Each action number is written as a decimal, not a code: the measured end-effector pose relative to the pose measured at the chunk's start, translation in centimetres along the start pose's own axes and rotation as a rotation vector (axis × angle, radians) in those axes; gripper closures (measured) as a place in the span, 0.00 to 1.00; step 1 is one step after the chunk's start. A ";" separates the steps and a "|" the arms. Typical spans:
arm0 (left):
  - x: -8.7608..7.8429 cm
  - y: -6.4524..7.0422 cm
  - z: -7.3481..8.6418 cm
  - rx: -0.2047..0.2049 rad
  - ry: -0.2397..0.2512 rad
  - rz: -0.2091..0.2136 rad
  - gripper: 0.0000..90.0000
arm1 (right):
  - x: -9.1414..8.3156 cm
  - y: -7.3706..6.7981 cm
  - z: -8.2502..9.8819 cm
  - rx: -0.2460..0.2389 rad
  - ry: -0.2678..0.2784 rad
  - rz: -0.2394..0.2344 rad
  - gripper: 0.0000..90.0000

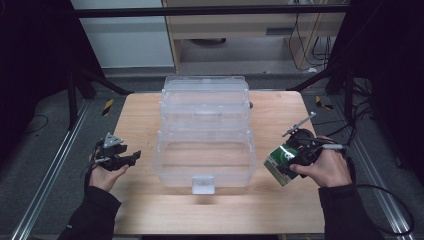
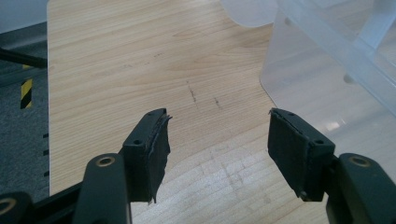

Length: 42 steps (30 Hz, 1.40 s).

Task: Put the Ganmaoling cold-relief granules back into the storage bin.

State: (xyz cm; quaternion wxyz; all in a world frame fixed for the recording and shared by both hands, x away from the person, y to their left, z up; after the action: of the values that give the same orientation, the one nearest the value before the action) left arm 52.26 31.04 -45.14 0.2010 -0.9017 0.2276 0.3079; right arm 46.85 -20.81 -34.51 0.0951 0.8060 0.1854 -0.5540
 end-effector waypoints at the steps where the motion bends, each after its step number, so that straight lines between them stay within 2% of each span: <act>1: 0.0 0.0 0.0 0.000 0.000 0.000 0.42 | -0.1 0.0 -0.1 -0.004 0.003 -0.001 0.19; 7: 0.0 0.0 0.0 -0.002 0.003 0.000 0.42 | -0.6 -0.2 -1.5 -0.052 0.022 -0.009 0.20; 11: 0.0 -0.1 0.0 0.000 0.001 0.001 0.42 | -0.9 -0.4 -2.4 -0.060 0.018 -0.032 0.20; 17: 0.0 -0.1 0.0 -0.001 0.001 -0.001 0.42 | -1.3 -1.3 -3.6 -0.100 0.027 -0.048 0.20; 25: 0.0 -0.1 0.0 0.001 0.001 0.001 0.42 | -1.8 -2.7 -5.8 -0.170 0.040 -0.071 0.20; 29: 0.0 -0.1 0.0 0.000 0.001 0.000 0.42 | -1.8 -3.4 -6.8 -0.226 0.045 -0.098 0.20; 31: 0.0 -0.1 0.0 -0.002 0.001 0.001 0.42 | -1.8 -3.8 -7.2 -0.237 0.045 -0.105 0.20; 35: 0.0 -0.1 0.0 0.001 0.002 0.003 0.42 | -1.5 -4.4 -7.9 -0.281 0.055 -0.111 0.20; 38: 0.0 -0.1 0.0 -0.001 0.001 0.001 0.42 | -1.2 -4.8 -8.4 -0.291 0.047 -0.136 0.20; 42: 0.1 -0.1 0.1 0.002 -0.003 0.002 0.42 | -0.8 -5.4 -9.1 -0.345 0.050 -0.146 0.20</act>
State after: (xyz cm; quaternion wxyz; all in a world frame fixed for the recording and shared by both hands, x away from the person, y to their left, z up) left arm 52.33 31.14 -45.25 0.2018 -0.9009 0.2283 0.3091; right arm 52.17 -12.75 -30.15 0.1869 0.7756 0.3381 -0.4993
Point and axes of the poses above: each handheld gripper's, and its own axes: x roughly forward along the jaws, z roughly out of its underside, y roughly to its right, the point moved 3 cm from there along x, roughly forward along the jaws, and after that the axes turned 13 degrees about x, right-handed, at the moved point
